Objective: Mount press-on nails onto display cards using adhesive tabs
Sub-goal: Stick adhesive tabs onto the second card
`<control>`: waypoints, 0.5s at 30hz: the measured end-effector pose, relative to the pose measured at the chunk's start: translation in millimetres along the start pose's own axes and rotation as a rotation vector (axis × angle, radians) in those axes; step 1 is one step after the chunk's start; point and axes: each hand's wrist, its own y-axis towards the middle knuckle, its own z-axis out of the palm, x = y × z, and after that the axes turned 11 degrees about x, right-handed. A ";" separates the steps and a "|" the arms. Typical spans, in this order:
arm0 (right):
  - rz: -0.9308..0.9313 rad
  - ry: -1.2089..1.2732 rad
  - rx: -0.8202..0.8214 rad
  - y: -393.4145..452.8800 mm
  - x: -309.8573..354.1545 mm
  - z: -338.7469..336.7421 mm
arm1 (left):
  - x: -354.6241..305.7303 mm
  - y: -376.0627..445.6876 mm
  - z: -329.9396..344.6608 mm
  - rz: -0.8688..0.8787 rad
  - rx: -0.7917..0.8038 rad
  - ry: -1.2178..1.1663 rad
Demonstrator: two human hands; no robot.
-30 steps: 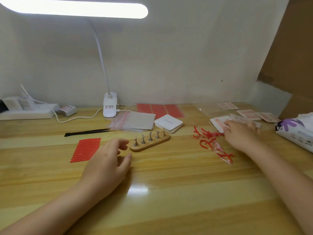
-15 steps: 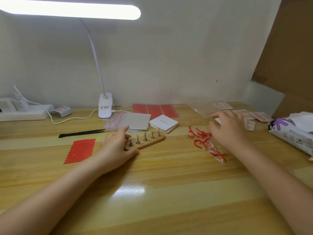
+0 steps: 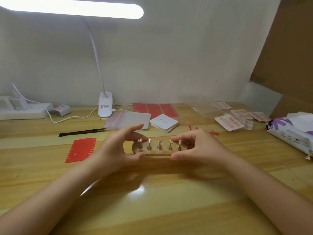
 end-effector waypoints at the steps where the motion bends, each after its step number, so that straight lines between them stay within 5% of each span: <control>1: -0.012 0.001 0.008 -3.1 2.4 -2.8 | -2.6 -0.3 0.1 -0.002 0.002 -0.015; 9: -0.081 0.078 -0.132 -24.1 9.0 -40.5 | -40.8 17.3 5.1 0.037 -0.090 -0.093; 15: 0.169 -0.050 -0.377 -69.2 -37.0 -74.2 | -65.3 47.5 32.2 -0.057 -0.176 -0.153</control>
